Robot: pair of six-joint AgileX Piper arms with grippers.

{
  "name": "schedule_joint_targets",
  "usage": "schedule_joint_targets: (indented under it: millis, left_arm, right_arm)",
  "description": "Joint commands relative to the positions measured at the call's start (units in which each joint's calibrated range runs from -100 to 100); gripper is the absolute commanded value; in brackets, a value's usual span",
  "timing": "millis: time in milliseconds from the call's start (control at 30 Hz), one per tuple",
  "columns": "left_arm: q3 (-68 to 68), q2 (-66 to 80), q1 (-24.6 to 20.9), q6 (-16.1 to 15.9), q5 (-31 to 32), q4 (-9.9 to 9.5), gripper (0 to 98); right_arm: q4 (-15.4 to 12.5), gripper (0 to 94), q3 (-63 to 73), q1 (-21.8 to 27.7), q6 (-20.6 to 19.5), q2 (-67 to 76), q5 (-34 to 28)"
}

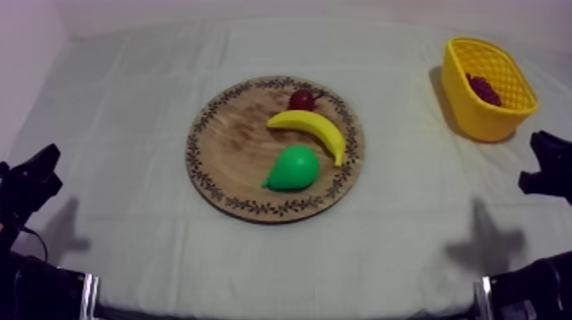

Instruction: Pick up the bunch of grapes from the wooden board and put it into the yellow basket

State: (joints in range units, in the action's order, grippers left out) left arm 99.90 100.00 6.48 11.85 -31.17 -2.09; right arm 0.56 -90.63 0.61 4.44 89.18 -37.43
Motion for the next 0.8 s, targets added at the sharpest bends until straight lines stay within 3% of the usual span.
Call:
schedule_joint_targets:
  millis: [0, 267, 467, 767]
  left_arm:
    - [-0.02, 0.00, 0.00, -0.01, 0.05, -0.04, 0.1]
    - [-0.02, 0.00, 0.00, -0.01, 0.05, -0.04, 0.1]
    - [-0.02, 0.00, 0.00, -0.01, 0.05, -0.04, 0.1]
    - [-0.02, 0.00, 0.00, -0.01, 0.05, -0.04, 0.1]
  right_arm:
    - [0.02, 0.8, -3.17, 0.21, -0.75, 2.72, -0.22]
    - [-1.02, 0.3, -8.20, 1.37, -2.89, 6.25, 0.28]
    - [-1.48, 0.4, -9.00, 2.89, -6.91, 6.46, 0.83]
    - [-1.56, 0.3, -9.14, 3.42, -2.48, 6.57, 1.05]
